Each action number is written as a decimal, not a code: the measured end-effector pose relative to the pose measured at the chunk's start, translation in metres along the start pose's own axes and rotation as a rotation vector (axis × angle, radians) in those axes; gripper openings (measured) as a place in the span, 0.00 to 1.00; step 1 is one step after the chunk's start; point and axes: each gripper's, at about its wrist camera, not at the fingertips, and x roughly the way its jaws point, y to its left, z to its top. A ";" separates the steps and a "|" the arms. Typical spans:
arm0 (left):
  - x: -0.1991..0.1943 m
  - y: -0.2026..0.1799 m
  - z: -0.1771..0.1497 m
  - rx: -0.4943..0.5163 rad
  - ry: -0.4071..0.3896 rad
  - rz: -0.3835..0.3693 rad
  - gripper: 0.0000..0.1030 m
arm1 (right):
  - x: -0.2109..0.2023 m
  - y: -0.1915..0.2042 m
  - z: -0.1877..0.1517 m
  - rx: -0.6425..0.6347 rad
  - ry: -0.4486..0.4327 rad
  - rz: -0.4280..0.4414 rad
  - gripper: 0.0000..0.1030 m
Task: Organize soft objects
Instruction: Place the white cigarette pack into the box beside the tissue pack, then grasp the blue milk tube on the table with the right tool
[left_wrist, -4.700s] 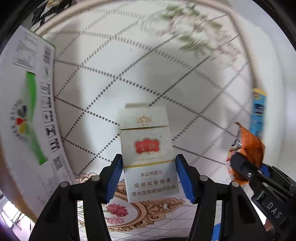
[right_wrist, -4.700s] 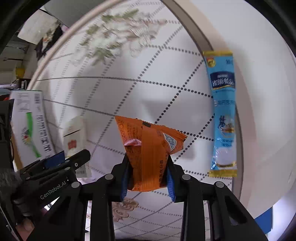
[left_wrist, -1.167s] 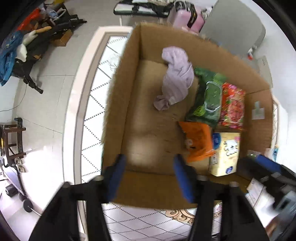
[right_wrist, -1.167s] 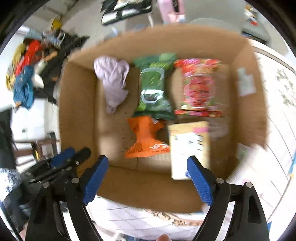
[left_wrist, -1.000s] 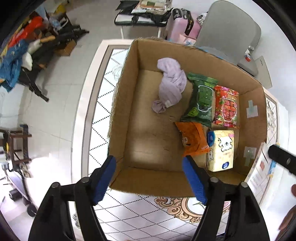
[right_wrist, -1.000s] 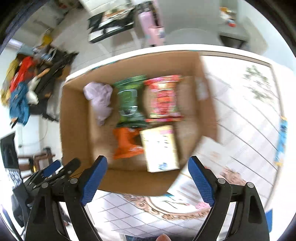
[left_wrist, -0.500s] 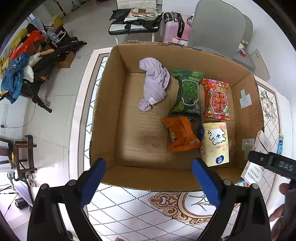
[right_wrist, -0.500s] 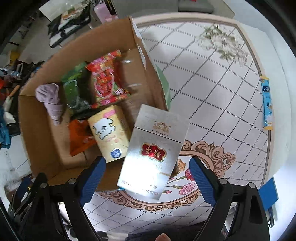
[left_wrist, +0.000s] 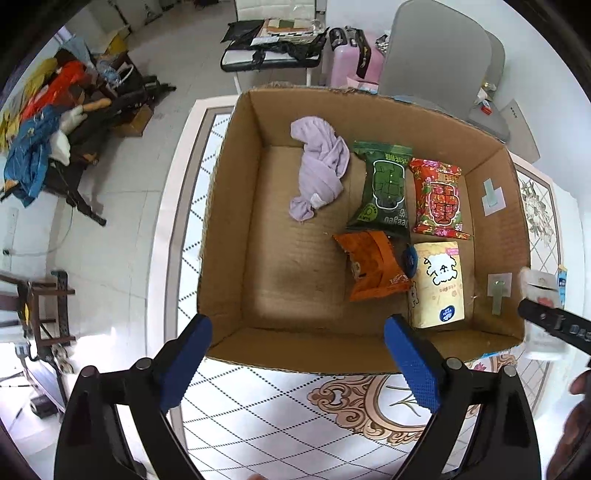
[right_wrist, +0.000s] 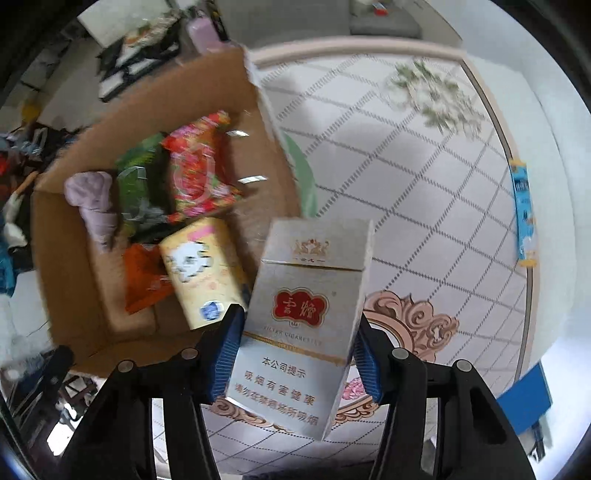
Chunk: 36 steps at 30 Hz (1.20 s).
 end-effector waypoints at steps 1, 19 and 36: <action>-0.002 0.000 0.000 0.006 -0.001 -0.001 0.93 | -0.006 0.005 -0.001 -0.022 -0.014 0.005 0.38; -0.002 0.005 0.003 -0.029 0.017 -0.053 0.93 | -0.024 0.031 0.005 -0.122 -0.024 0.144 0.37; -0.038 -0.092 0.002 0.078 -0.044 -0.093 0.93 | -0.055 -0.101 0.000 0.027 -0.115 0.144 0.78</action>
